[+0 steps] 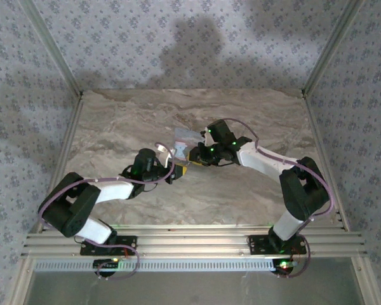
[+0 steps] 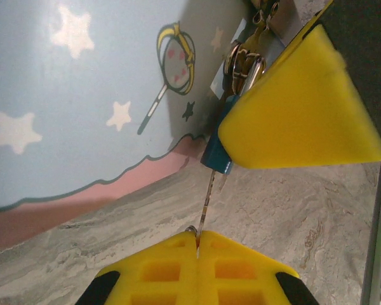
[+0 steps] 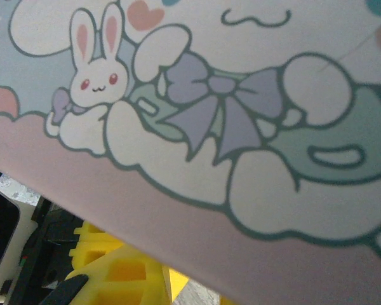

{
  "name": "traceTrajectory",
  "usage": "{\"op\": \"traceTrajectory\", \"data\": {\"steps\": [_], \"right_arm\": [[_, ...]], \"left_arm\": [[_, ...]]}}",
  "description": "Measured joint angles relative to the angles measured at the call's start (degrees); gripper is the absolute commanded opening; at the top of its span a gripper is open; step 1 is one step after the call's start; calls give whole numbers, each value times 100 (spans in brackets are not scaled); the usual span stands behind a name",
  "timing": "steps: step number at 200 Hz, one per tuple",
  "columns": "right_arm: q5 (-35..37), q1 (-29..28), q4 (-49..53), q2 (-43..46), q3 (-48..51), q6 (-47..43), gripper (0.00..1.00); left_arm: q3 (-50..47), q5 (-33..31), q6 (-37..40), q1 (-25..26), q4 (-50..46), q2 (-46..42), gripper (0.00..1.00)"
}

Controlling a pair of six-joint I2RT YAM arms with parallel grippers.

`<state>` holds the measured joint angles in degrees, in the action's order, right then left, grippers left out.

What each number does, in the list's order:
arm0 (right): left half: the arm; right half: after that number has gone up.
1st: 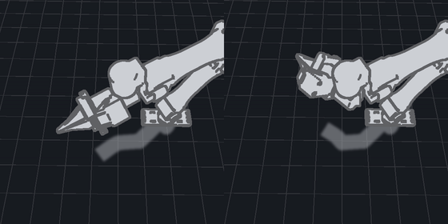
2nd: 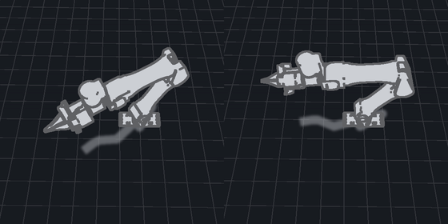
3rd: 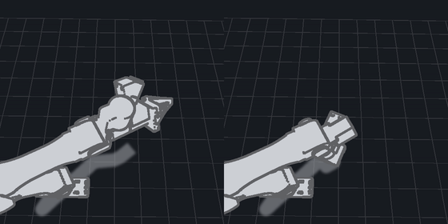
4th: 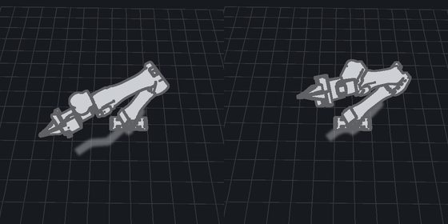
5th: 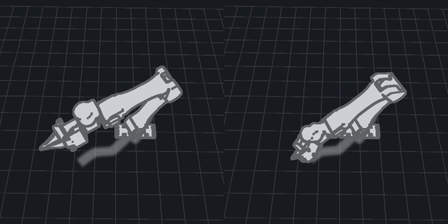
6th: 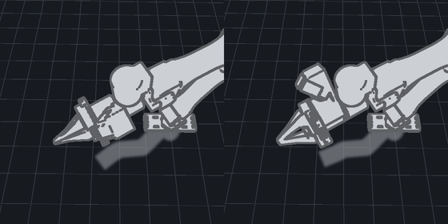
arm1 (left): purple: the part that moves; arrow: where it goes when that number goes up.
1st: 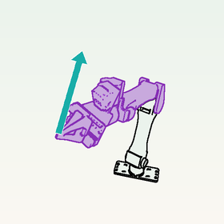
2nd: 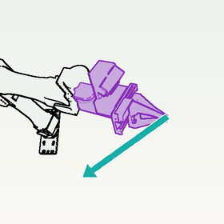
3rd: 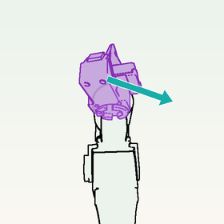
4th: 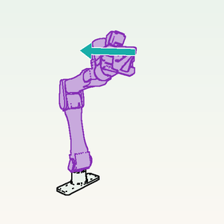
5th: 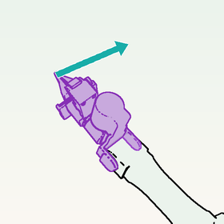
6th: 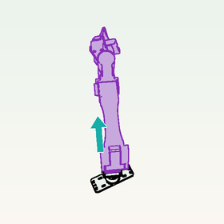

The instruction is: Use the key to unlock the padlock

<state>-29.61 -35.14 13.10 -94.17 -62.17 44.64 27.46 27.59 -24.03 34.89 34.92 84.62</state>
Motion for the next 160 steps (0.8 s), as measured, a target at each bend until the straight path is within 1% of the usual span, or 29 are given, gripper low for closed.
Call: {"op": "traceTrajectory", "data": {"steps": [160], "right_arm": [[-157, 0, 4, -24, -66, 214, 0]], "left_arm": [[-144, -151, -2, 0, 291, 0, 0]]}}
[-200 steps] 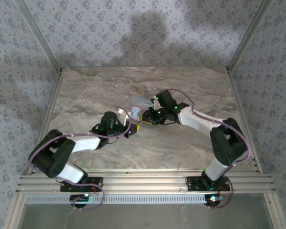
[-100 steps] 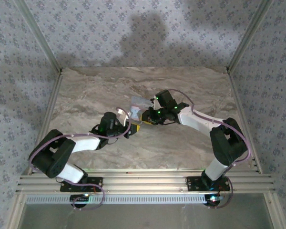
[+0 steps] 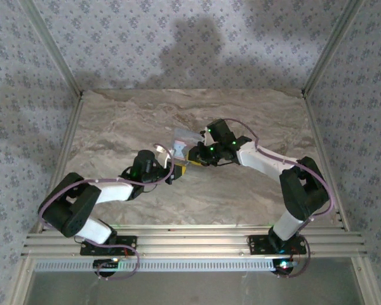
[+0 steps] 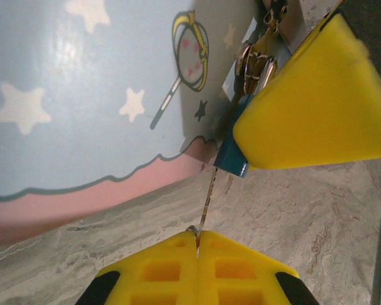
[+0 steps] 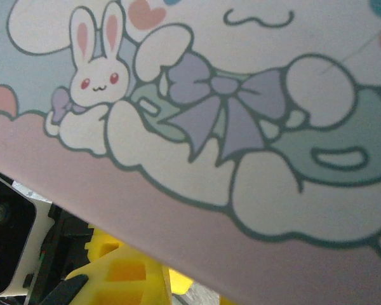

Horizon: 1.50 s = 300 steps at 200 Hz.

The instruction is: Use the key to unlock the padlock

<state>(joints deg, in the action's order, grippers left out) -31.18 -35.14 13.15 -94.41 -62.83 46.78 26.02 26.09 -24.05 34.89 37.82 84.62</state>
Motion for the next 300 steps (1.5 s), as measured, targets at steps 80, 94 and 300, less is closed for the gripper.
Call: {"op": "traceTrajectory", "data": {"steps": [80, 94, 300], "right_arm": [[-103, -28, 118, -55, -85, 0, 0], [-103, -28, 136, -63, -98, 0, 0], [31, 0, 157, -63, -120, 81, 0]], "left_arm": [[-42, -168, 2, 0, 254, -107, 0], [-61, -195, 2, 0, 273, -129, 0], [-293, -192, 2, 48, 291, -162, 0]]}}
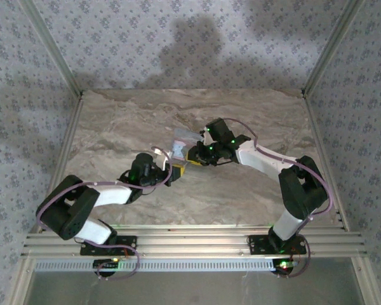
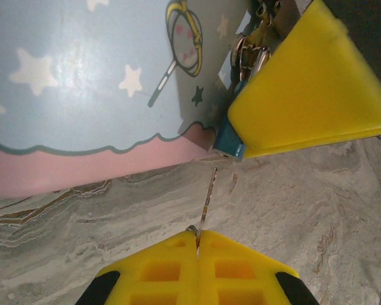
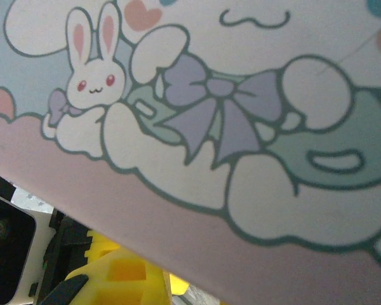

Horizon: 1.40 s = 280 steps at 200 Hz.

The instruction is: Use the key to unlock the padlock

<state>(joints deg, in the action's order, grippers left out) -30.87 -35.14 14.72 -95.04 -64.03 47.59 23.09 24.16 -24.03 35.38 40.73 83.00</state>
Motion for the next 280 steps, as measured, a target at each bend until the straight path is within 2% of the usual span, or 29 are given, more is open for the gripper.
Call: {"op": "traceTrajectory", "data": {"steps": [280], "right_arm": [[0, 0, -79, 0, 0, 66, 0]], "left_arm": [[142, -22, -85, 26, -144, -35, 0]]}}
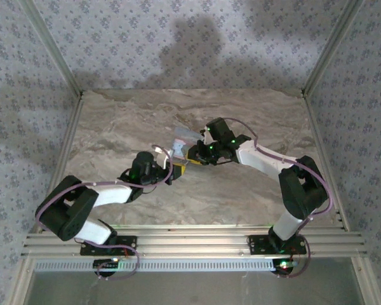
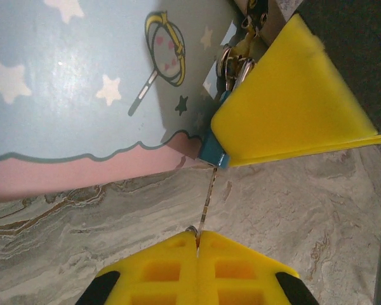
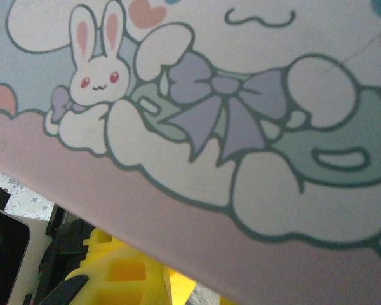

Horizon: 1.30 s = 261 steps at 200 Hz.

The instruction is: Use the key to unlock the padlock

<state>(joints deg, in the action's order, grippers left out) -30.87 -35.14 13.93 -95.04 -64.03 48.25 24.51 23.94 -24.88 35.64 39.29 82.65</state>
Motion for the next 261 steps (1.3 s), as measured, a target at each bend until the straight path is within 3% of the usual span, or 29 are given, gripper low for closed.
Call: {"op": "traceTrajectory", "data": {"steps": [261], "right_arm": [[-13, -2, 94, 0, -44, 37, 0]], "left_arm": [[46, 107, 17, -57, 46, -4, 0]]}}
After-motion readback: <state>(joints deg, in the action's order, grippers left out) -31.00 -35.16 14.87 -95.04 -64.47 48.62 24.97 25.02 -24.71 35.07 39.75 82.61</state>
